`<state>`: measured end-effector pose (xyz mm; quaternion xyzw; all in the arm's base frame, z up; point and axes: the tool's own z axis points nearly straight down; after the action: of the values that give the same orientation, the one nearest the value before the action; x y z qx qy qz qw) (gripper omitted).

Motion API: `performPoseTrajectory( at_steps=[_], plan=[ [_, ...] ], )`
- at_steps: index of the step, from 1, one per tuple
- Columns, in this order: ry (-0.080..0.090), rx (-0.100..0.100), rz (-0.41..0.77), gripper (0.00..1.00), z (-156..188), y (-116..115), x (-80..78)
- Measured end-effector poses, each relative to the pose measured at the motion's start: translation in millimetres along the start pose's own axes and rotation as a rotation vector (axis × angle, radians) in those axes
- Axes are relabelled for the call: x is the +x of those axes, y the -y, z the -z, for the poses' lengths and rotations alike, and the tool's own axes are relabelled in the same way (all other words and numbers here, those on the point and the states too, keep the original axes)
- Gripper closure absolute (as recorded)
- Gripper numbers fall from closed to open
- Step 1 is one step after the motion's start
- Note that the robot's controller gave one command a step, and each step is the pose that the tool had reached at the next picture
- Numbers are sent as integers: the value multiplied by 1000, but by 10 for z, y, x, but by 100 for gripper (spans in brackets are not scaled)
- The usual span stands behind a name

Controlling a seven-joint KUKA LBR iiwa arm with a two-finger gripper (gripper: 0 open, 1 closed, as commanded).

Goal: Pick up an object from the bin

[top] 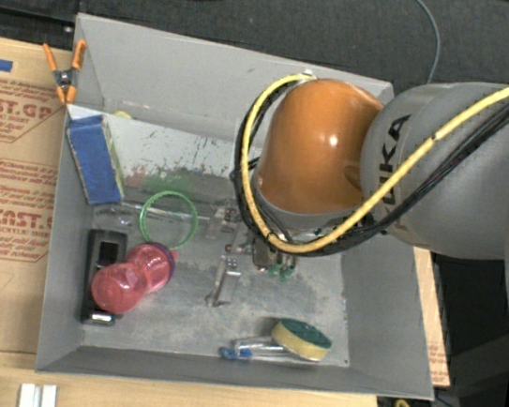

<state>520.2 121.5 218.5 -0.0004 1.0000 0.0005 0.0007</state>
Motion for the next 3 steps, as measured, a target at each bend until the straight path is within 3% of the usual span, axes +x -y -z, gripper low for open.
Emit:
performPoseTrajectory(
  at_steps=[1, 2, 3],
  plan=[
    [1, 0, 0, 0, -2, -3, -1],
    [-5, -2, -17, 0, -695, -608, 14],
    [9, 0, 72, 0, -512, -384, 256]
  ],
)
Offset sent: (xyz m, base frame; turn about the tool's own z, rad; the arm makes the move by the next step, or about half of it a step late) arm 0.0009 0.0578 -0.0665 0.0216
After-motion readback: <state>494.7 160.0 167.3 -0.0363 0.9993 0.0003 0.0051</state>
